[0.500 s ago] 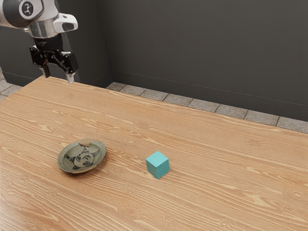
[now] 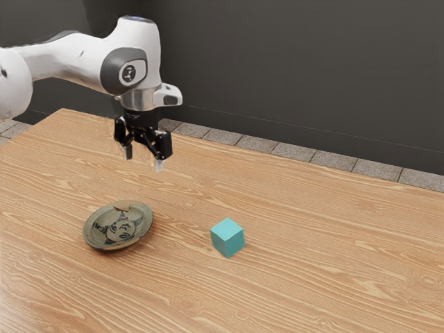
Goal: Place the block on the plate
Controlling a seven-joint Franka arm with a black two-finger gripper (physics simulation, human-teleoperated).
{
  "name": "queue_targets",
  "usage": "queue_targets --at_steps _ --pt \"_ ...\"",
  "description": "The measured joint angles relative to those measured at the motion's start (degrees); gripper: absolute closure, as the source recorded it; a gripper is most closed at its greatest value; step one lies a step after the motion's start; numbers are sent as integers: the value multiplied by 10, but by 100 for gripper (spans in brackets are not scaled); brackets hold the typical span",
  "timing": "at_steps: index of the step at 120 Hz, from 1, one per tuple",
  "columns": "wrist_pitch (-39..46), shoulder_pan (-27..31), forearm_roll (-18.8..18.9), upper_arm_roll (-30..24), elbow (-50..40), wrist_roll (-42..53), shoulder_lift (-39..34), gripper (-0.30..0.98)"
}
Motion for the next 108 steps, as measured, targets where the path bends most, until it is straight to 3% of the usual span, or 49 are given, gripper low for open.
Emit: queue_targets --at_steps 47,108 --pt "147 -31 -40 -99 -63 15 105 0" --pt "249 -31 -56 -113 -30 38 190 0"
